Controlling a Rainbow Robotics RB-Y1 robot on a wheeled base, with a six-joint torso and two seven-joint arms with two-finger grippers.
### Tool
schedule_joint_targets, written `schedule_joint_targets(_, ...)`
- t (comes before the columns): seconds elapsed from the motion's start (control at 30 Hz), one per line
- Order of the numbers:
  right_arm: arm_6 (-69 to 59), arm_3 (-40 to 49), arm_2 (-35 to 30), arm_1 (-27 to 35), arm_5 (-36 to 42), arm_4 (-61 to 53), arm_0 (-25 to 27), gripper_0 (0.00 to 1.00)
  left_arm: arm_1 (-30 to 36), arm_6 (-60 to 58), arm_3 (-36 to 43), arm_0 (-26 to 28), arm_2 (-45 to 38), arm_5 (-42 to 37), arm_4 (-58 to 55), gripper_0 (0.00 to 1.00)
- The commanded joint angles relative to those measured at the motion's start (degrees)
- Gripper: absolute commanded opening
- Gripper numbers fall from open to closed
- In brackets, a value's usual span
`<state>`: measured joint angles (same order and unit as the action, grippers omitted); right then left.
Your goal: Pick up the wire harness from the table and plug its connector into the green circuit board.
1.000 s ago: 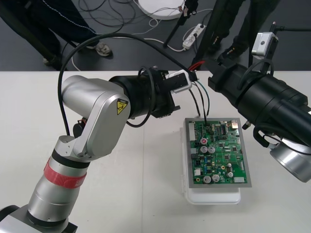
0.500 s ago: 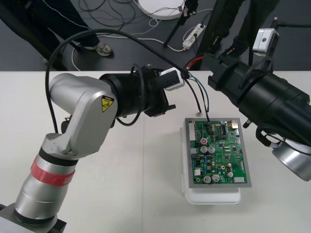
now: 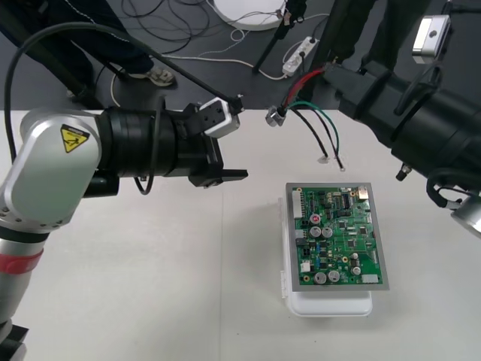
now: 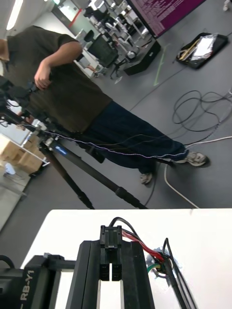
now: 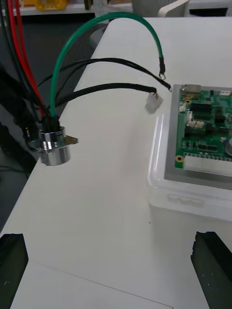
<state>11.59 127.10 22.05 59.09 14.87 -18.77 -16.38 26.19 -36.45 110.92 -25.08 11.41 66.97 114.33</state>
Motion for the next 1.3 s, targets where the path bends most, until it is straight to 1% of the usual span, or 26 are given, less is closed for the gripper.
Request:
schedule_joint_targets(0.03, 0.36, -0.62, -2.54, 6.74, -5.82, -4.34, -4.19, 0.0, 6.33, -0.91, 2.28, 0.56, -2.0, -2.2, -11.24, 1.0)
schedule_joint_targets(0.07, 0.36, -0.71, -2.54, 7.09, -6.17, -4.43, -4.27, 0.0, 6.6, -0.82, 2.28, 0.56, -2.0, -2.2, -11.94, 1.0)
schedule_joint_targets(0.13, 0.36, -1.06, -2.54, 8.85, -9.25, -4.78, -4.45, 0.0, 8.53, -0.47, 2.28, 0.65, -2.0, -2.11, -18.09, 1.0)
schedule_joint_targets(0.3, 0.71, -2.29, -2.45, 9.73, -15.22, -1.79, -4.45, 0.0, 10.73, 0.32, 2.28, 0.65, -2.0, -2.2, -26.62, 1.0)
schedule_joint_targets(0.5, 0.19, -6.07, -1.74, 12.98, -28.06, 3.04, -4.45, 0.0, 13.45, 1.12, 2.28, 0.56, -1.65, -2.2, -36.28, 1.0)
schedule_joint_targets(0.57, 0.19, -6.69, -1.74, 13.68, -30.78, 3.48, -4.45, 0.0, 14.24, 1.38, 2.28, 0.56, -1.56, -2.2, -38.48, 1.0)
schedule_joint_targets(0.77, -0.43, -9.76, -1.74, 15.18, -40.36, 12.44, -4.45, 0.0, 18.02, 2.61, 2.37, -0.76, -0.42, -2.38, -45.16, 1.0)
schedule_joint_targets(0.83, -0.96, -10.82, -1.74, 15.18, -43.35, 14.99, -4.36, 0.0, 19.16, 4.28, 2.28, -1.46, 0.19, -2.38, -46.39, 1.0)
schedule_joint_targets(0.87, -2.36, -11.87, -1.74, 15.18, -46.43, 17.37, -4.45, 0.0, 20.39, 6.74, 2.28, -2.25, 1.25, -3.17, -47.36, 1.0)
schedule_joint_targets(0.9, -3.68, -12.31, -1.74, 15.18, -47.92, 18.68, -4.45, 0.0, 20.92, 7.71, 2.28, -2.51, 1.78, -3.69, -47.89, 1.0)
schedule_joint_targets(1.0, -7.99, -13.1, -2.18, 15.18, -51.7, 23.25, -4.45, 0.0, 22.68, 10.26, 2.28, -3.04, 4.15, -6.33, -50.26, 1.0)
schedule_joint_targets(1.1, -11.94, -13.1, -3.24, 14.65, -53.55, 27.12, -4.45, 0.0, 23.65, 12.81, 2.28, -3.22, 6.52, -9.23, -52.9, 1.0)
schedule_joint_targets(1.3, -19.85, -11.79, -5.26, 13.77, -54.69, 34.86, -4.45, 0.0, 23.12, 19.48, 2.02, -3.13, 9.86, -13.1, -57.38, 1.0)
